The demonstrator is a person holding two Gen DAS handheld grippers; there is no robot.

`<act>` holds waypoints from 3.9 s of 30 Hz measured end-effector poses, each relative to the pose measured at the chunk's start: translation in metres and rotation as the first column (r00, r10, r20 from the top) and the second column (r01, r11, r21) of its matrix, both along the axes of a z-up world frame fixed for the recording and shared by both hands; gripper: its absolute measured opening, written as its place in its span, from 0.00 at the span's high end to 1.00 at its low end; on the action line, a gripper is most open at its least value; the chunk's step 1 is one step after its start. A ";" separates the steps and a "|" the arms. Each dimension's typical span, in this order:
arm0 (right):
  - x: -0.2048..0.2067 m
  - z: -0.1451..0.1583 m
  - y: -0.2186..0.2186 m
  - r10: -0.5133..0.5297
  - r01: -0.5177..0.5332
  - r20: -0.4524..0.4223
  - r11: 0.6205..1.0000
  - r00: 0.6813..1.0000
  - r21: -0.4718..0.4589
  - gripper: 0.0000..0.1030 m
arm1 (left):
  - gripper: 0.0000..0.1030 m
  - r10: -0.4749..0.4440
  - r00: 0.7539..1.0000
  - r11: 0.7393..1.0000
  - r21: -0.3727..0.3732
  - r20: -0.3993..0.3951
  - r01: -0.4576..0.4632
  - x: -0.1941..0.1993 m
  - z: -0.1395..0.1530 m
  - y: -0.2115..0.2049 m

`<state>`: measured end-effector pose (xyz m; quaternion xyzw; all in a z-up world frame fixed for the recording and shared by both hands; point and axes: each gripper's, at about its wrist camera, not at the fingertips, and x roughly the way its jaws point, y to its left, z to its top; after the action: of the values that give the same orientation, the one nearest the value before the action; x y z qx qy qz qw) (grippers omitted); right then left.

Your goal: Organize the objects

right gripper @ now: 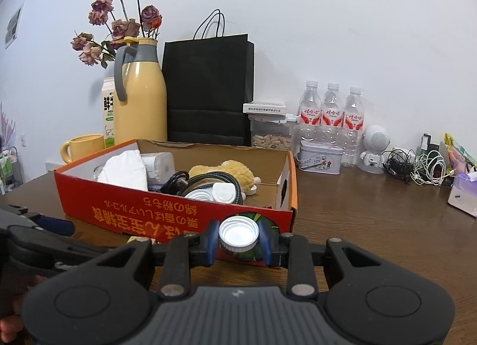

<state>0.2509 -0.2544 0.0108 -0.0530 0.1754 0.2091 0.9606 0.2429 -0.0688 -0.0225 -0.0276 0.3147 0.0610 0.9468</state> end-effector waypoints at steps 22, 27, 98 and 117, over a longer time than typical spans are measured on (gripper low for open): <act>0.000 0.001 -0.003 -0.010 0.010 0.002 1.000 1.000 0.007 0.73 | 0.00 0.038 0.997 0.999 0.018 -0.062 -0.037 0.032 -0.005 -0.016; 0.000 0.000 -0.003 -0.013 0.013 0.001 1.000 1.000 0.006 0.73 | 0.00 0.033 0.997 0.999 0.018 -0.063 -0.032 0.032 -0.005 -0.016; 0.089 0.023 0.074 -0.085 0.082 0.045 0.995 0.995 0.061 0.73 | 0.69 -0.102 0.957 0.990 -0.063 0.273 0.124 0.076 0.075 0.045; 0.082 0.023 0.067 -0.104 0.101 0.044 0.993 0.994 0.067 0.00 | 0.00 -0.026 0.938 0.995 -0.079 0.345 0.056 0.062 0.082 0.062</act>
<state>0.3326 -0.1875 0.0342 -0.0178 0.1483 0.1637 0.9751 0.3045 -0.0071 0.0591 -0.0730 0.1474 0.0215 0.9861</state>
